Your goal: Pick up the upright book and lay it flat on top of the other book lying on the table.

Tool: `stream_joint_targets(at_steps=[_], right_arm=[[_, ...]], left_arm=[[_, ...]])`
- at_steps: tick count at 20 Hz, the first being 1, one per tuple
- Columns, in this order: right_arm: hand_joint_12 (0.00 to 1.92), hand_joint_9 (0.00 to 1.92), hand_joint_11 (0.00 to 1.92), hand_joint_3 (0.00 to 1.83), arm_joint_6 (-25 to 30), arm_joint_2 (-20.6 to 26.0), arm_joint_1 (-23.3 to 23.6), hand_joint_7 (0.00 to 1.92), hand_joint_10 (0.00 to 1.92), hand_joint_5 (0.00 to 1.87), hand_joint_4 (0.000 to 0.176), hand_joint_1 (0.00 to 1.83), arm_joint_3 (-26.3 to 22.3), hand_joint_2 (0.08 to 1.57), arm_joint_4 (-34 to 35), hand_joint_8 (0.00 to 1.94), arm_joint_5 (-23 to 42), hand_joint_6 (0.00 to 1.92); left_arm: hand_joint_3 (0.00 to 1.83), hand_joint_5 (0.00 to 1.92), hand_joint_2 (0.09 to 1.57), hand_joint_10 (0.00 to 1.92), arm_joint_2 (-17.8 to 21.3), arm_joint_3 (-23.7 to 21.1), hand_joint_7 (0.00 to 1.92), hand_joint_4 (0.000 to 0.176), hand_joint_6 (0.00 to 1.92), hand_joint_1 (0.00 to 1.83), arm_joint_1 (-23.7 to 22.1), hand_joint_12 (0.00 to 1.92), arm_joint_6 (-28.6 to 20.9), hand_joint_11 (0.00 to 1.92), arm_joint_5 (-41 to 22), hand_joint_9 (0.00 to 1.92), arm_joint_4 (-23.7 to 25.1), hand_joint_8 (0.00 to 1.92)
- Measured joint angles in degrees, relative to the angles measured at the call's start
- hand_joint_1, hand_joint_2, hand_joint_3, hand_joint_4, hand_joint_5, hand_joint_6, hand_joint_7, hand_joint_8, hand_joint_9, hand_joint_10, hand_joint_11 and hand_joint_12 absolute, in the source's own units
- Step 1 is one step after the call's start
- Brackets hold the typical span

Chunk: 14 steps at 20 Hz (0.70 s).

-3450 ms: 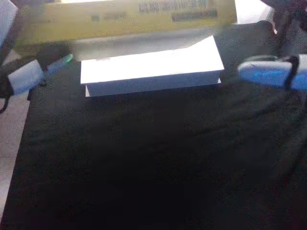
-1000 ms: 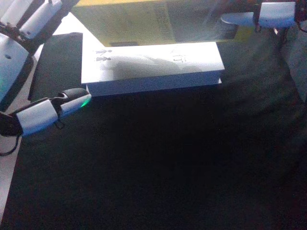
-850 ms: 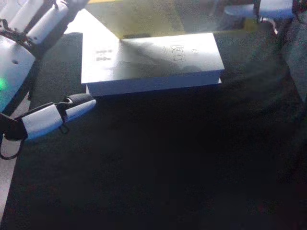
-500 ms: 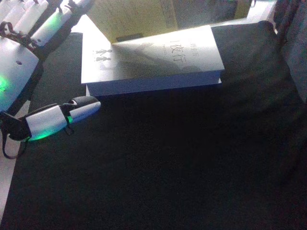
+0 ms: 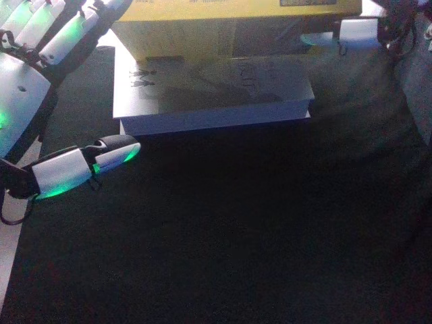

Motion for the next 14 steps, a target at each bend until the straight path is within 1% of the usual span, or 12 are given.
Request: stream_joint_targets(at_steps=[1,2,3,4,5,6,7,9,11,12,14], right_arm=[[1.61,0.92,0.74,0.0,-0.24,-0.26,-0.59,0.95,1.3,0.66,0.0,1.37,0.13,1.16,0.09,0.99,0.68,1.29],[1.55,0.94,0.79,0.0,-0.2,-0.63,-1.2,0.99,1.27,0.68,0.0,1.37,0.52,1.15,0.11,0.95,1.11,1.26],[1.66,0.97,0.73,0.0,-0.17,-0.94,-1.46,0.96,1.16,0.69,0.0,1.47,0.76,1.14,0.33,0.92,1.22,1.22],[1.69,0.96,0.72,0.0,-0.15,-1.31,-1.62,0.95,1.15,0.68,0.0,1.48,1.16,1.15,0.13,0.93,1.31,1.23],[1.71,0.93,0.7,0.0,-0.17,-1.75,-1.62,0.94,1.17,0.66,0.0,1.49,1.6,1.15,0.13,0.95,1.18,1.25],[1.7,0.94,0.69,0.0,-0.13,-2.23,-1.62,0.94,1.17,0.66,0.0,1.49,2.23,1.15,0.17,0.95,1.07,1.25],[1.69,0.95,0.69,0.0,-0.11,-3.08,-1.62,0.92,1.17,0.64,0.0,1.49,3.32,1.16,0.11,0.98,0.9,1.28],[1.67,0.95,0.7,0.0,-0.07,-4.52,-1.6,0.94,1.13,0.64,0.0,1.49,5.29,1.15,0.13,0.96,0.61,1.3],[1.69,0.94,0.7,0.0,0.83,-5.7,-1.38,0.93,1.14,0.63,0.0,1.49,7.3,1.16,0.55,0.96,-0.22,1.31],[1.7,0.95,0.7,0.0,1.4,-5.79,-1.38,0.95,1.13,0.62,0.0,1.49,7.5,1.16,0.59,0.93,-0.35,1.31],[1.68,0.94,0.72,0.0,1.38,-5.95,-1.38,0.93,1.14,0.62,0.0,1.49,7.5,1.16,0.59,0.94,-0.35,1.32]], left_arm=[[0.0,0.0,0.98,0.0,0.15,-0.15,0.0,0.176,0.0,0.66,0.02,0.0,0.0,0.0,-0.22,0.0,0.04,0.0],[0.0,0.0,0.99,0.0,0.28,-0.15,0.0,0.176,0.0,0.67,0.2,0.0,0.0,0.0,-0.35,0.0,0.0,0.0],[0.0,0.0,1.0,0.0,0.31,-0.15,0.0,0.176,0.0,0.66,0.2,0.0,0.0,0.0,-0.63,0.0,-0.04,0.0],[0.0,0.0,0.99,0.0,0.31,-0.15,0.0,0.176,0.0,0.65,0.2,0.0,0.0,0.0,-0.63,0.0,-0.07,0.0],[0.0,0.0,0.99,0.0,0.31,-0.15,0.0,0.176,0.0,0.62,0.2,0.0,0.0,0.0,-0.66,0.0,-0.09,0.0],[0.0,0.0,0.98,0.0,0.31,-0.15,0.0,0.176,0.0,0.63,0.2,0.0,0.0,0.0,-0.63,0.0,-0.09,0.0],[0.0,0.0,0.98,0.0,0.31,-0.15,0.0,0.176,0.0,0.63,0.24,0.0,-0.02,0.0,-0.66,0.0,-0.11,0.0],[0.0,0.0,0.99,0.0,0.31,-0.15,0.0,0.176,0.0,0.63,0.26,0.0,0.0,0.0,-0.63,0.0,-0.2,0.0],[0.0,0.0,1.0,0.0,0.31,-0.15,0.0,0.176,0.0,0.6,0.35,0.0,0.0,0.0,-0.66,0.0,-0.22,0.0],[0.01,0.0,1.0,0.0,0.31,-0.15,0.0,0.176,0.0,0.6,0.55,0.0,0.0,0.0,-0.68,0.0,-0.31,0.0],[0.01,0.0,1.0,0.0,0.31,-0.15,0.0,0.176,0.0,0.6,0.55,0.0,0.0,0.0,-0.63,0.0,-0.48,0.0]])
